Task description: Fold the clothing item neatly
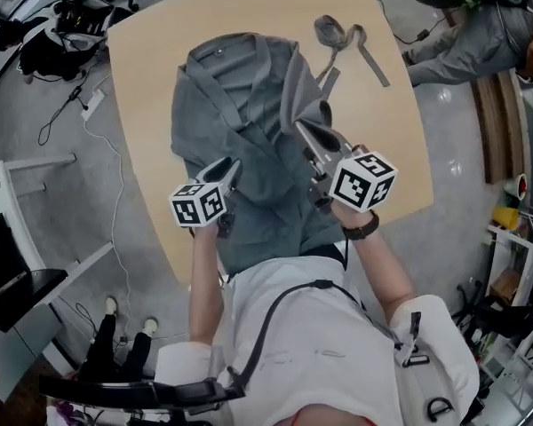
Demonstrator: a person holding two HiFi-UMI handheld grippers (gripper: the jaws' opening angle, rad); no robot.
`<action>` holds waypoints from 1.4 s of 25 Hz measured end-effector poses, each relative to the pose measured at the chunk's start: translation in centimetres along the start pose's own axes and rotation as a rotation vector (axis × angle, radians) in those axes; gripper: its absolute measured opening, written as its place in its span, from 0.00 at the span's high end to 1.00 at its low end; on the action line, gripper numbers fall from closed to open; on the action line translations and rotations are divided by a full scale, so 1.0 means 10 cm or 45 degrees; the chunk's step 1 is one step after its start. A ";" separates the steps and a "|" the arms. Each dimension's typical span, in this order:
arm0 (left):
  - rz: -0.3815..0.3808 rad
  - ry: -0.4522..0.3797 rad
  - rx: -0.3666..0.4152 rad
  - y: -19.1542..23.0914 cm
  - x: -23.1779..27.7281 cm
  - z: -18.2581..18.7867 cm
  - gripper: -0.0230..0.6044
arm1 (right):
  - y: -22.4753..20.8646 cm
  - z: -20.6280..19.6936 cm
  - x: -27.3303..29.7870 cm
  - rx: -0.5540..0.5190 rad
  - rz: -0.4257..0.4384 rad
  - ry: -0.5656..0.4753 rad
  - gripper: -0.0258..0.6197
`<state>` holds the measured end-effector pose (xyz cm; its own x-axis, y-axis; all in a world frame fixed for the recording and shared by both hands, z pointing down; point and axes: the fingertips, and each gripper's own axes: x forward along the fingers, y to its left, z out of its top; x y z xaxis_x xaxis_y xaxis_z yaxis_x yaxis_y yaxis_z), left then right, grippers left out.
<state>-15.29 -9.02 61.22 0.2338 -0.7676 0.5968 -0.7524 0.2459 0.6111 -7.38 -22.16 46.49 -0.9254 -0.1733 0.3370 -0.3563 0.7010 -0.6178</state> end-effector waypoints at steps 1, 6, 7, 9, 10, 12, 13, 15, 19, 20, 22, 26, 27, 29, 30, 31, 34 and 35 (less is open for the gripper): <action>0.026 -0.029 -0.026 0.13 -0.12 0.01 0.77 | 0.21 -0.24 0.16 -0.010 0.053 0.049 0.95; 0.197 -0.140 -0.167 0.82 -0.72 -0.13 0.77 | 0.79 -1.48 0.86 -0.058 0.126 0.266 0.95; 0.226 -0.155 -0.185 0.90 -0.83 -0.17 0.77 | 0.79 -1.75 0.97 -0.076 0.116 0.312 0.95; 0.254 -0.173 -0.212 0.99 -0.94 -0.27 0.77 | 0.69 -2.30 1.12 -0.123 0.092 0.436 0.95; 0.255 -0.175 -0.222 0.99 -0.96 -0.31 0.77 | 0.64 -2.56 1.15 -0.137 0.091 0.515 0.96; 0.253 -0.168 -0.232 0.98 -0.96 -0.39 0.77 | 0.63 -2.93 1.15 -0.148 0.140 0.658 0.84; 0.251 -0.160 -0.233 0.97 -0.95 -0.43 0.77 | 0.68 -3.02 1.11 -0.163 0.182 0.703 0.79; 0.242 -0.135 -0.230 0.94 -0.89 -0.50 0.77 | 0.81 -3.01 0.98 -0.212 0.266 0.725 0.79; 0.186 -0.079 -0.210 0.78 -0.71 -0.59 0.77 | 0.83 -2.61 0.60 -0.283 0.336 0.624 0.79; 0.162 -0.067 -0.195 0.71 -0.66 -0.60 0.77 | 0.77 -2.47 0.51 -0.291 0.323 0.590 0.79; 0.123 -0.021 -0.139 0.56 -0.56 -0.63 0.77 | 0.57 -2.20 0.41 -0.339 0.270 0.537 0.79; 0.224 0.126 0.151 0.50 -0.39 -0.78 0.77 | 0.15 -1.99 0.49 -0.716 0.198 0.600 0.69; 0.257 0.137 0.252 0.53 -0.35 -0.79 0.77 | 0.09 -2.03 0.54 -0.834 0.203 0.647 0.67; 0.279 0.150 0.423 0.57 -0.25 -0.80 0.77 | 0.02 -2.19 0.64 -0.981 0.235 0.756 0.66; 0.270 0.157 0.471 0.56 -0.21 -0.81 0.77 | 0.00 -2.29 0.68 -0.999 0.250 0.802 0.66; 0.251 0.162 0.491 0.54 -0.17 -0.82 0.77 | -0.01 -2.37 0.73 -0.991 0.253 0.822 0.67; 0.200 0.172 0.498 0.46 -0.11 -0.84 0.75 | 0.00 -2.36 0.89 -0.902 0.212 0.755 0.94; 0.195 0.180 0.504 0.42 -0.10 -0.85 0.73 | 0.03 -2.29 0.90 -0.871 0.198 0.721 0.94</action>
<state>-13.50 -2.17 67.60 0.1626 -0.6446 0.7470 -0.9561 0.0840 0.2807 -12.89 -7.67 65.59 -0.6897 0.1976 0.6966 0.0897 0.9779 -0.1886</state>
